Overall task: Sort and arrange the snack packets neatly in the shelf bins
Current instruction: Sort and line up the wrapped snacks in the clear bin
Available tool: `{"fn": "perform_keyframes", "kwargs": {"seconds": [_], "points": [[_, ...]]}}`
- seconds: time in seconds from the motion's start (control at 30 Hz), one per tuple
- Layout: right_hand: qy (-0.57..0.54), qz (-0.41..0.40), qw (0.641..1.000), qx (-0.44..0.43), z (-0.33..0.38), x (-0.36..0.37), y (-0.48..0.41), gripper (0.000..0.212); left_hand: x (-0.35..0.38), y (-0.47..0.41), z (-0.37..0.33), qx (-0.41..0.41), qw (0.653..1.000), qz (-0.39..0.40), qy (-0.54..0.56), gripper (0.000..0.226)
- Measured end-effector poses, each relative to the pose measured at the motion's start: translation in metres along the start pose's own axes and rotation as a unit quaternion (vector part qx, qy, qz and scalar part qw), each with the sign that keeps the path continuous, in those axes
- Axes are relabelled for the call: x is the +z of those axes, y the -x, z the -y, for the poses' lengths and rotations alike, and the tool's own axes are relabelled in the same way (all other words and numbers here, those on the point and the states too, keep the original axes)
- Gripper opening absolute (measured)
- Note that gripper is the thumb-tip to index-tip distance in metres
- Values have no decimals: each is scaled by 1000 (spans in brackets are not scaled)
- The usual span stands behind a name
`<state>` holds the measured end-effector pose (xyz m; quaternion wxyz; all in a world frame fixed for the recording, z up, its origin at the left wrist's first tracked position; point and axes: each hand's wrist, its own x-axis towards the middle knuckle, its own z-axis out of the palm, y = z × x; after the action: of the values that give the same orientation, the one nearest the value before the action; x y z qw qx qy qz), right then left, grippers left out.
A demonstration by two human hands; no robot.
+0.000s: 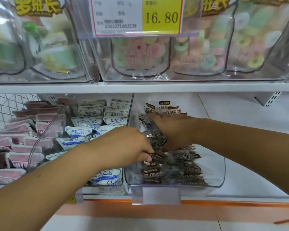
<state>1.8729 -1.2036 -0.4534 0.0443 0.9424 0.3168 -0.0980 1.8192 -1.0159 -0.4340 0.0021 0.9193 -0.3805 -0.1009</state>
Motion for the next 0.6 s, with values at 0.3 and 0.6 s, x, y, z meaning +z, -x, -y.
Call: {"fn": "perform_keyframes", "kwargs": {"seconds": [0.3, 0.6], "points": [[-202, -4, 979, 18, -23, -35, -12, 51, 0, 6, 4, 4, 1000, -4, 11, 50], [-132, -18, 991, 22, -3, -10, -20, 43, -1, 3, 0, -10, 1000, -19, 16, 48]]}}
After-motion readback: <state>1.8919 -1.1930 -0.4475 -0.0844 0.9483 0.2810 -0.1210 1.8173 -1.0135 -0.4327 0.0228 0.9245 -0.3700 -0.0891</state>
